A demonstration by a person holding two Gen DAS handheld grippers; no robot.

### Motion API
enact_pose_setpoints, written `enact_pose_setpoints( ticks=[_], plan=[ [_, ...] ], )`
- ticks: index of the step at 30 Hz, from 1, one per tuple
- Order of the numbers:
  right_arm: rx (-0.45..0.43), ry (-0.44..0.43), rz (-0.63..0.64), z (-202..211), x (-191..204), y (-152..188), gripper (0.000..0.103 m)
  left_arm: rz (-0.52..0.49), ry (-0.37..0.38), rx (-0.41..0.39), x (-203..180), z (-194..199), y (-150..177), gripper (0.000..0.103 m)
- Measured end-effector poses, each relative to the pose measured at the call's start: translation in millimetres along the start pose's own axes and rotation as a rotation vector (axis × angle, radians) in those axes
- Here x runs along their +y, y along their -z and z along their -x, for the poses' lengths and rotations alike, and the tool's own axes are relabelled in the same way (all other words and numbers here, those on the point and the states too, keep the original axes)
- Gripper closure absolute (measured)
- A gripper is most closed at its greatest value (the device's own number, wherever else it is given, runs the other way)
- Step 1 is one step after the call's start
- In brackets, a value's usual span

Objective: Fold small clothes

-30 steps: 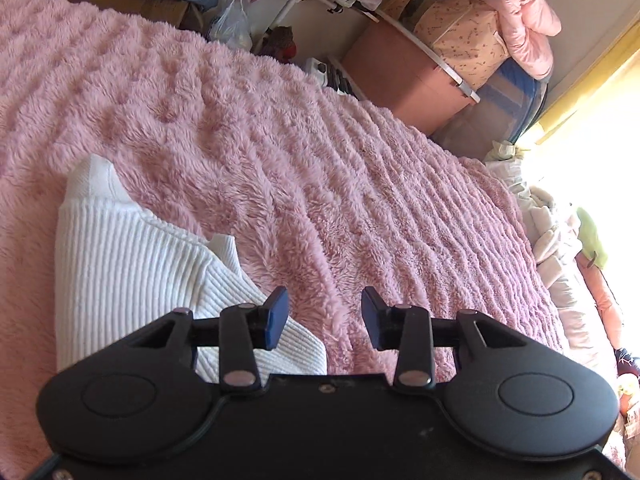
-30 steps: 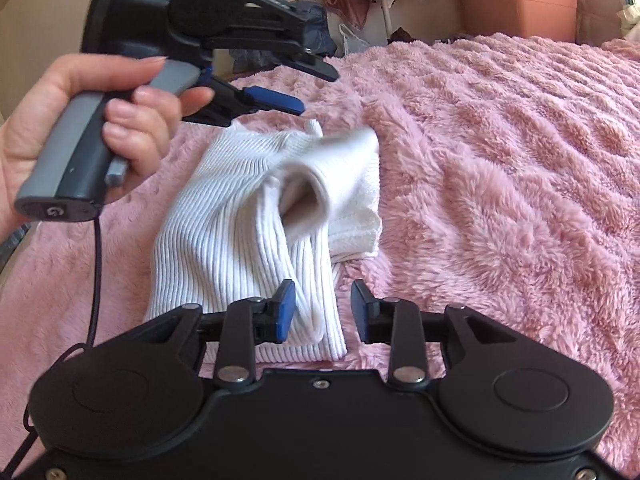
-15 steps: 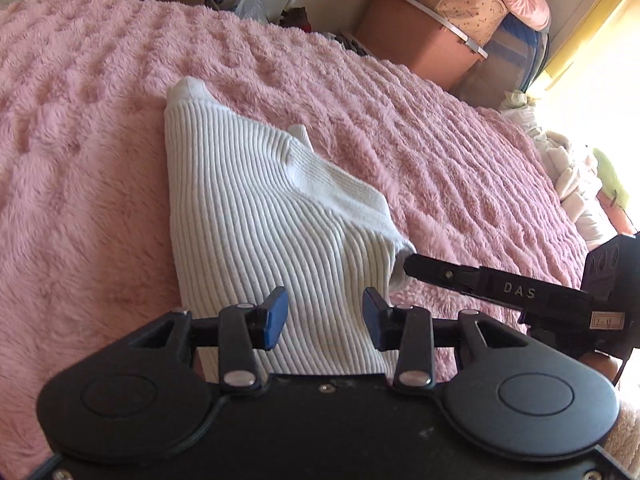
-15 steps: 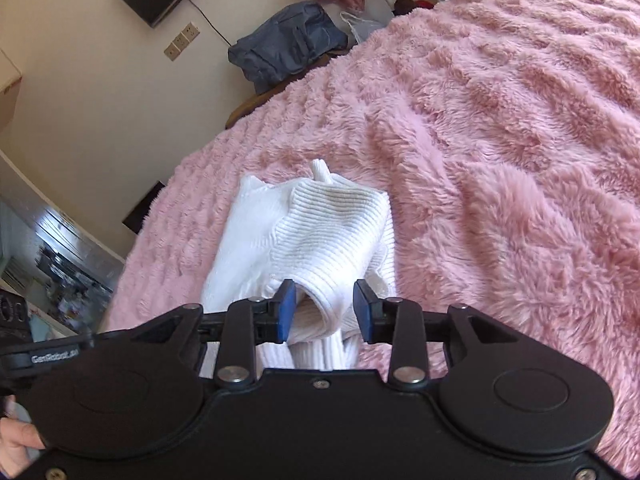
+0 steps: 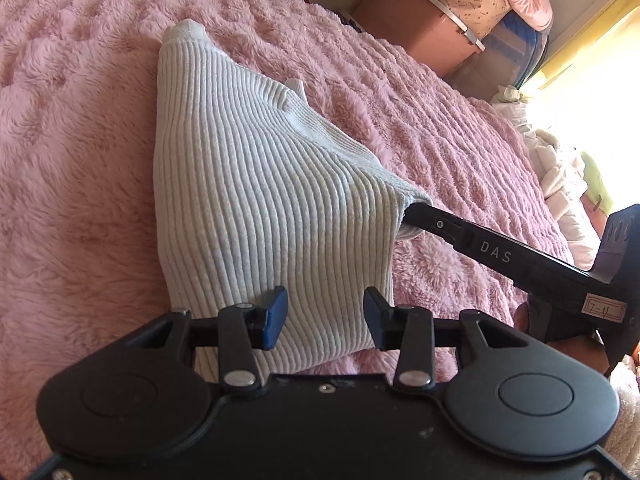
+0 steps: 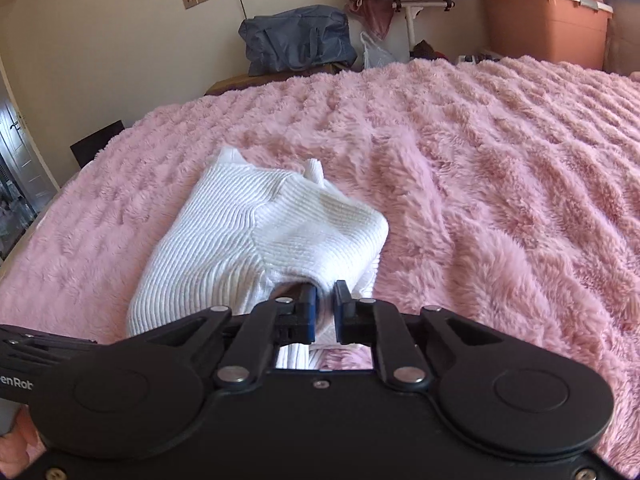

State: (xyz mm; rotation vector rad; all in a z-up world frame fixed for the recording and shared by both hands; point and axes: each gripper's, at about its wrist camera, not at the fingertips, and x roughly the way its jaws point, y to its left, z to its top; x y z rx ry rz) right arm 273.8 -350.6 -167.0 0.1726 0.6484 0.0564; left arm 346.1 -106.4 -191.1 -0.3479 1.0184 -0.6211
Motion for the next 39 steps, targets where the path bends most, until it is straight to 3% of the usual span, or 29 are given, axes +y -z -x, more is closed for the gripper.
enact_pose_setpoints(
  ticks=[7, 14, 18, 21, 25, 31, 33, 39],
  plan=[
    [0.089, 0.012, -0.083, -34, -20, 18, 0.095, -0.011, -0.030, 0.044, 2, -23, 11, 0.058],
    [0.008, -0.114, -0.130, 5, -29, 19, 0.085, 0.006, -0.006, 0.000, -1, -4, 9, 0.057],
    [0.006, -0.188, -0.044, 30, -17, 21, 0.085, -0.040, -0.063, -0.047, -5, 15, 10, 0.057],
    [0.013, -0.196, 0.026, 34, -2, 28, 0.085, -0.026, -0.078, -0.042, 2, 19, 15, 0.057],
    [0.056, -0.228, 0.028, 26, 9, 34, 0.085, -0.039, -0.096, -0.032, 4, 19, 24, 0.057],
    [0.109, -0.195, 0.016, 3, 19, 43, 0.085, -0.022, -0.098, -0.026, 9, 15, 27, 0.056],
    [0.109, -0.198, -0.006, 2, 18, 45, 0.095, -0.003, -0.089, -0.027, 10, 15, 25, 0.056],
    [0.025, -0.179, -0.002, 30, 12, 36, 0.096, 0.013, -0.037, -0.059, 3, 23, 20, 0.056]
  ],
)
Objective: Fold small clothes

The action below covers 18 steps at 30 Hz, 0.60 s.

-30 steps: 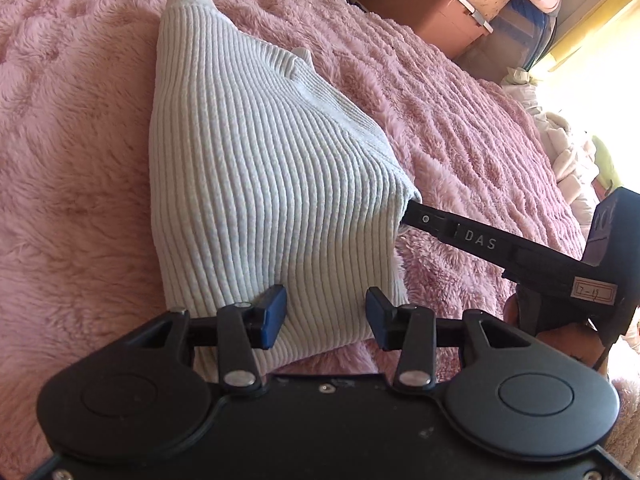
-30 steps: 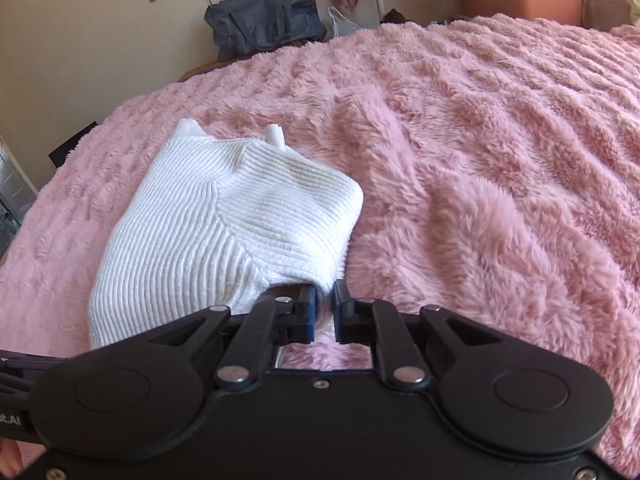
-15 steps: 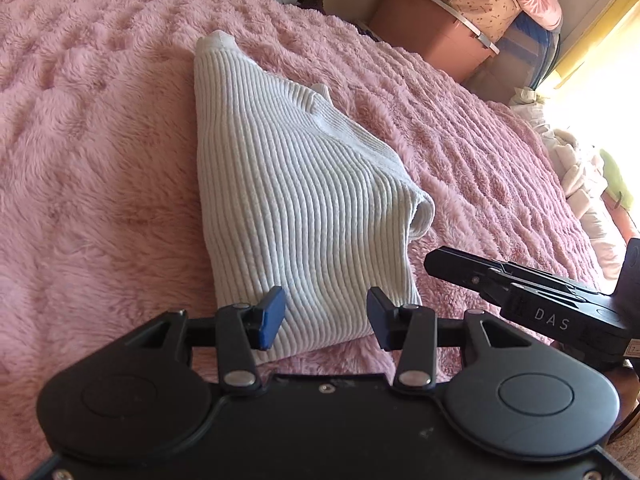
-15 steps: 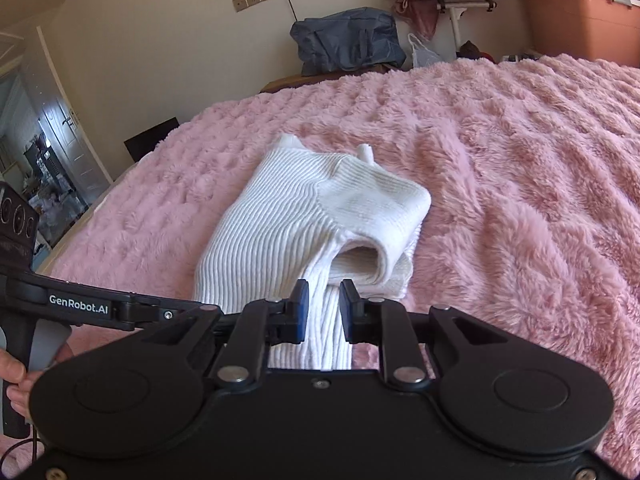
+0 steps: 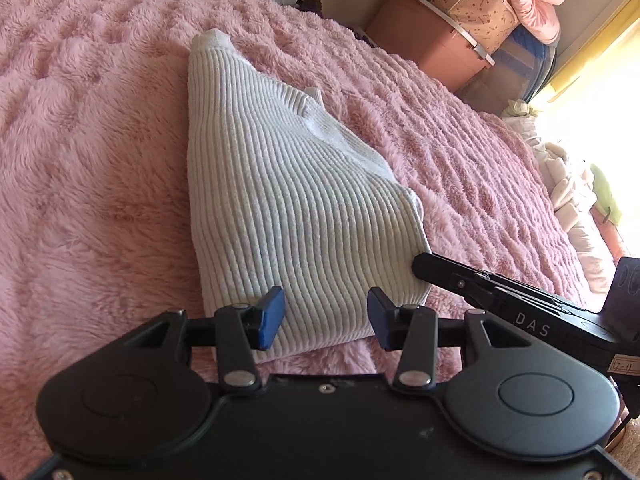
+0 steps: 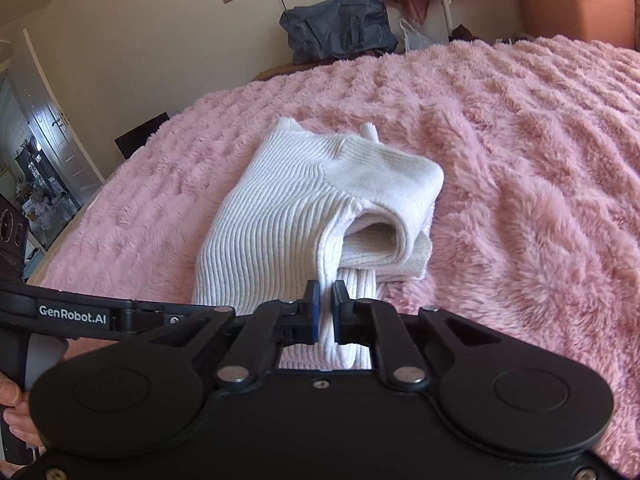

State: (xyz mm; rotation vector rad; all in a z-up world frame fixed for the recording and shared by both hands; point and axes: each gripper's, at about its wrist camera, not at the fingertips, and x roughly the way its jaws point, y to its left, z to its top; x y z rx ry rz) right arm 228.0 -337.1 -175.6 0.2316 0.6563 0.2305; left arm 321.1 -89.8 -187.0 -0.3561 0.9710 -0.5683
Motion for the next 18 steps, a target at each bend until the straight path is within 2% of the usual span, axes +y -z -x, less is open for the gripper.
enact_pose_setpoints(
  ticks=[3, 6, 9, 12, 14, 18],
  plan=[
    [0.020, 0.009, -0.010, 0, -7, -2, 0.096, -0.020, -0.021, 0.020, -1, -10, 2, 0.055],
    [0.083, 0.051, -0.021, -22, -15, 12, 0.097, -0.003, -0.032, 0.046, 8, -23, 8, 0.054],
    [0.097, 0.065, -0.039, -37, -20, 24, 0.097, 0.000, -0.022, 0.037, 13, -25, 14, 0.053],
    [0.084, 0.062, -0.044, -37, -19, 25, 0.096, 0.038, 0.008, 0.014, 16, -12, 12, 0.053],
    [0.069, 0.045, -0.042, -29, -17, 21, 0.096, 0.037, 0.001, -0.018, 15, 3, 11, 0.053],
    [-0.032, 0.013, -0.019, -3, -4, 14, 0.090, 0.025, 0.014, -0.051, 14, 19, 15, 0.053]
  ],
)
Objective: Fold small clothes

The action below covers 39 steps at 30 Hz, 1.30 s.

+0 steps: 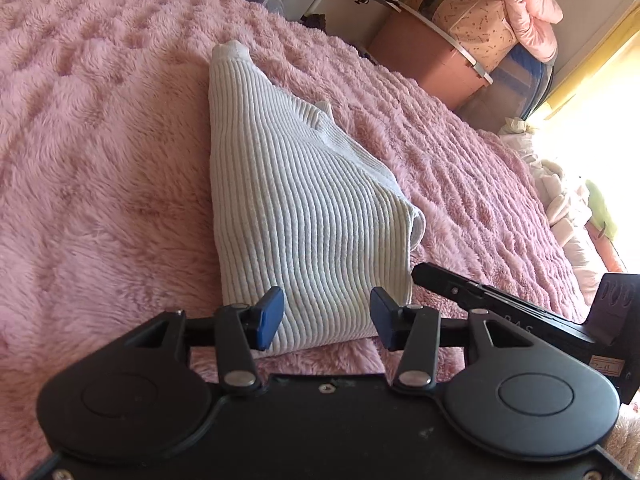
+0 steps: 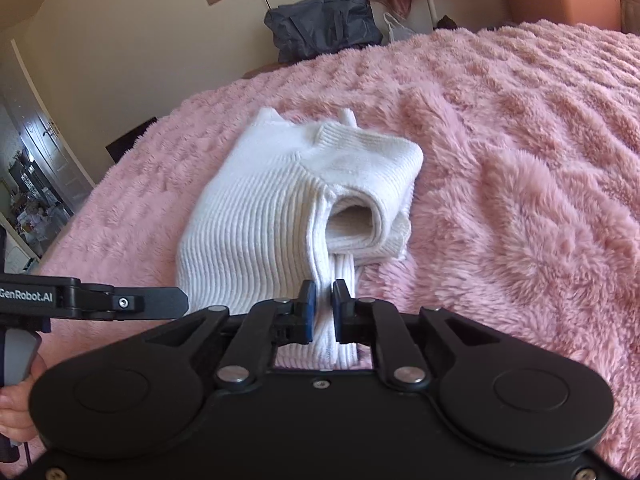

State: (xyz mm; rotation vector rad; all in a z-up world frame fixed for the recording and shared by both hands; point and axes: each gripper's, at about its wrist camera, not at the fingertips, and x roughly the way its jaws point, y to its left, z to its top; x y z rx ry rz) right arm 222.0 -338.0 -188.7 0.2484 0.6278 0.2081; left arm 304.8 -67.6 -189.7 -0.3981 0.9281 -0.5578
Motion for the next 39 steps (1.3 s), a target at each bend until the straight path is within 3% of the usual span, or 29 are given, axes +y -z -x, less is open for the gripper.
enact_pose_setpoints(
  ticks=[3, 6, 9, 11, 12, 15, 17, 21, 25, 30, 33, 39],
  plan=[
    [-0.060, -0.038, 0.093, 11, 21, -2, 0.090, 0.004, -0.001, 0.032, 2, -9, 6, 0.053],
    [-0.022, -0.101, 0.145, 4, 35, 1, 0.090, -0.016, -0.024, 0.051, 2, -21, 13, 0.053],
    [0.050, -0.035, 0.172, -18, 34, 9, 0.090, -0.011, -0.029, 0.058, 5, -28, 15, 0.052],
    [0.107, 0.023, 0.139, -31, 22, 14, 0.090, 0.006, -0.021, 0.068, 6, -29, 12, 0.052],
    [0.120, 0.007, 0.096, -33, 13, 16, 0.091, 0.013, -0.019, 0.071, 5, -27, 8, 0.053],
    [0.091, -0.041, 0.059, -22, 7, 10, 0.091, -0.016, -0.003, 0.027, -3, -17, -6, 0.052],
    [0.027, -0.065, 0.062, -9, 9, -1, 0.091, -0.034, -0.011, -0.024, -8, -10, -19, 0.052],
    [-0.082, -0.054, 0.083, -4, 14, -37, 0.091, -0.026, -0.041, -0.083, -8, -14, -50, 0.052],
    [-0.057, -0.080, 0.094, -30, 10, -60, 0.091, -0.014, -0.069, -0.055, -4, -34, -68, 0.052],
    [0.035, 0.050, 0.152, -66, 0, -55, 0.091, -0.013, -0.083, -0.035, 2, -53, -67, 0.051],
    [0.042, 0.049, 0.087, -74, -19, -49, 0.091, -0.011, -0.076, -0.028, 5, -61, -64, 0.051],
    [0.037, 0.076, 0.087, -74, -19, -47, 0.091, -0.063, -0.113, -0.018, -4, -68, -58, 0.049]
  ],
)
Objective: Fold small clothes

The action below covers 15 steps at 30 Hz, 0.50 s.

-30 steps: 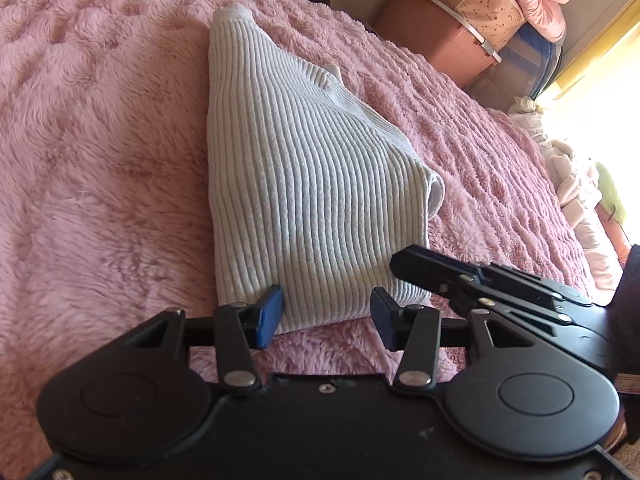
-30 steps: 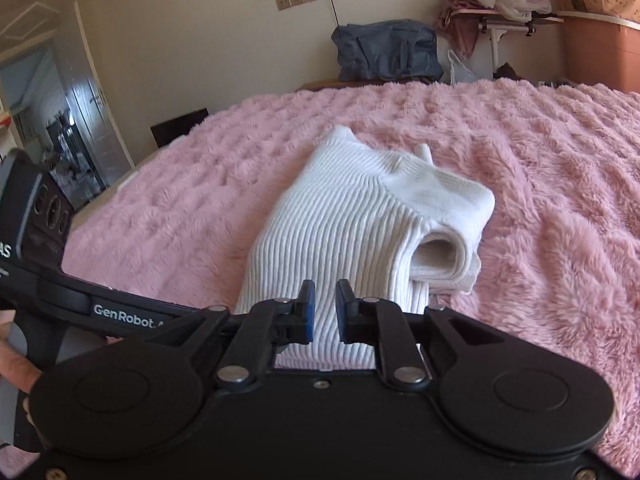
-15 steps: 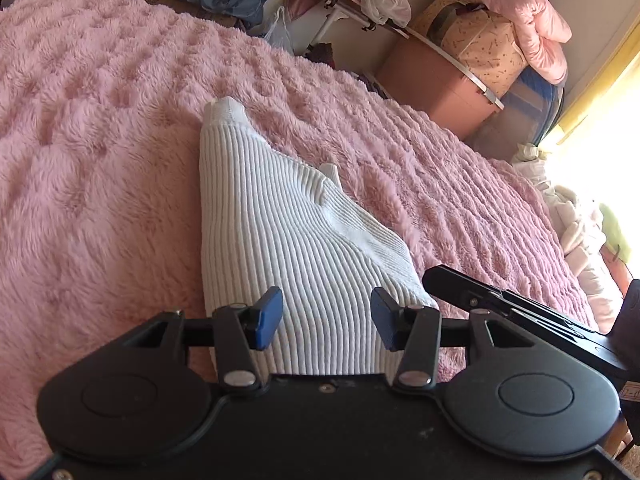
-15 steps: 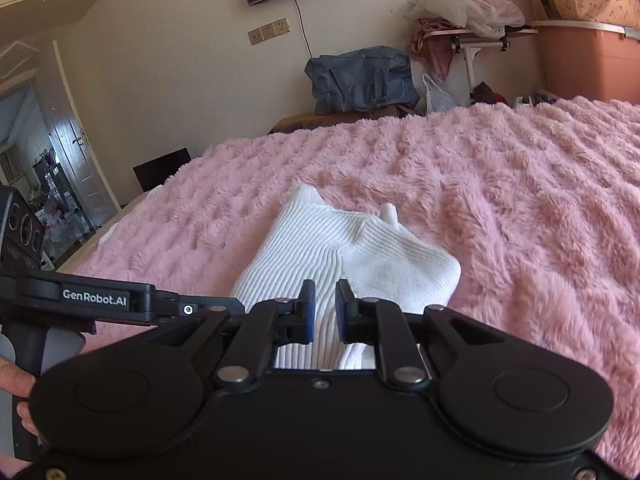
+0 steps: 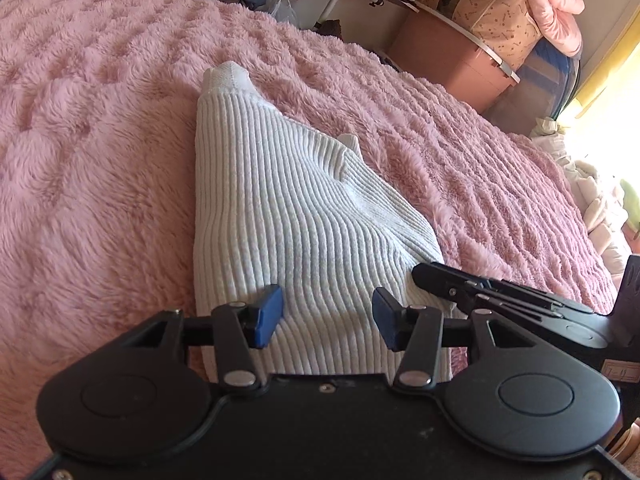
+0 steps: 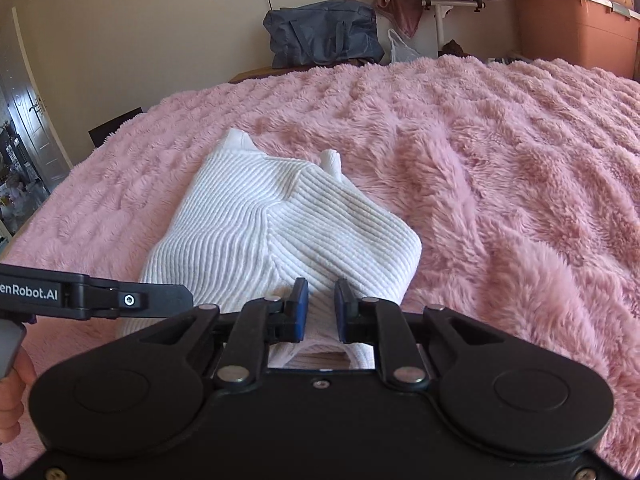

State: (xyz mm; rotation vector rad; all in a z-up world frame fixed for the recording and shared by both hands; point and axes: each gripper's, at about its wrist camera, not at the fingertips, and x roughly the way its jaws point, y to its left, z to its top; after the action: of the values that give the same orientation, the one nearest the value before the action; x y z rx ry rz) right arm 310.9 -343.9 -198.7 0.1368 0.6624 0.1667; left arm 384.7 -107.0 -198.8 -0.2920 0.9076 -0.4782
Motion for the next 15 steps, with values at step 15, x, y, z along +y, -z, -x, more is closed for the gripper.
enact_pose_setpoints(
  ticks=[15],
  plan=[
    [0.039, -0.099, 0.290, -81, 13, -105, 0.073, 0.042, 0.064, 0.005, 13, 3, -4, 0.046]
  ],
)
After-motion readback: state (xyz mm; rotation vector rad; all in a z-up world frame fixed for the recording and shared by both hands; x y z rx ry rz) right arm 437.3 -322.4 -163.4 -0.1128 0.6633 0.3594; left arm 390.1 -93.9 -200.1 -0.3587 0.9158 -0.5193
